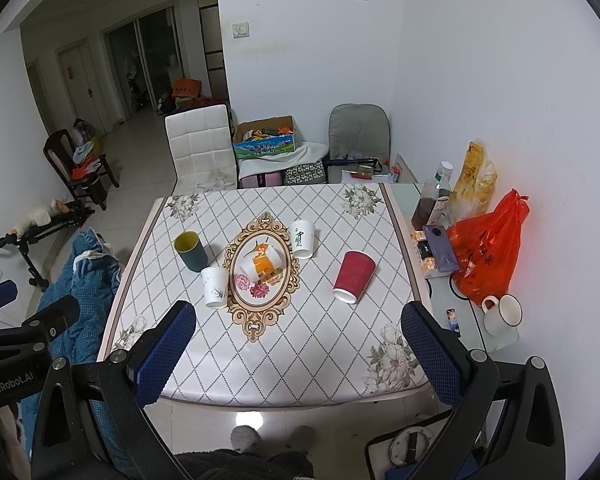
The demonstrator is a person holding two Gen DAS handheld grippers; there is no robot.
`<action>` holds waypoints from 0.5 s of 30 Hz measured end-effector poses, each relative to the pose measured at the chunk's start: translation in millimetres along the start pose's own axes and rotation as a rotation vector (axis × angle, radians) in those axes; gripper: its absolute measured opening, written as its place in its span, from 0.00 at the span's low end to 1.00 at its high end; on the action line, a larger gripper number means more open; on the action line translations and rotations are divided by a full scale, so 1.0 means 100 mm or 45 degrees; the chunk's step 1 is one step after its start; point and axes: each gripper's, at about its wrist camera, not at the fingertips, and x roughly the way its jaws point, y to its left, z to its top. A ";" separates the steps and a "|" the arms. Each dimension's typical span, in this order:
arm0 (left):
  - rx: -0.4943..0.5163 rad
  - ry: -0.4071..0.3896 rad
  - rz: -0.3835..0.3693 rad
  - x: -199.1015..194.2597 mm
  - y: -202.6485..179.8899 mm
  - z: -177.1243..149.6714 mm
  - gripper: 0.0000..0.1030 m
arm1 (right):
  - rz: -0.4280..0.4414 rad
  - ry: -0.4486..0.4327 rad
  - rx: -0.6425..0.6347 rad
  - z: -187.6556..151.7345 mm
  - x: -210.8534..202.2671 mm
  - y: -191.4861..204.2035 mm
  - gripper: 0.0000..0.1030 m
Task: Flip cup upside down
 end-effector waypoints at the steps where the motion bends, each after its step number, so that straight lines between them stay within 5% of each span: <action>1: 0.001 -0.001 0.000 0.01 0.01 -0.01 1.00 | -0.001 -0.002 -0.002 -0.01 -0.01 0.02 1.00; 15: 0.000 -0.023 -0.007 -0.08 -0.04 0.04 1.00 | 0.006 -0.008 -0.001 0.05 -0.03 0.01 1.00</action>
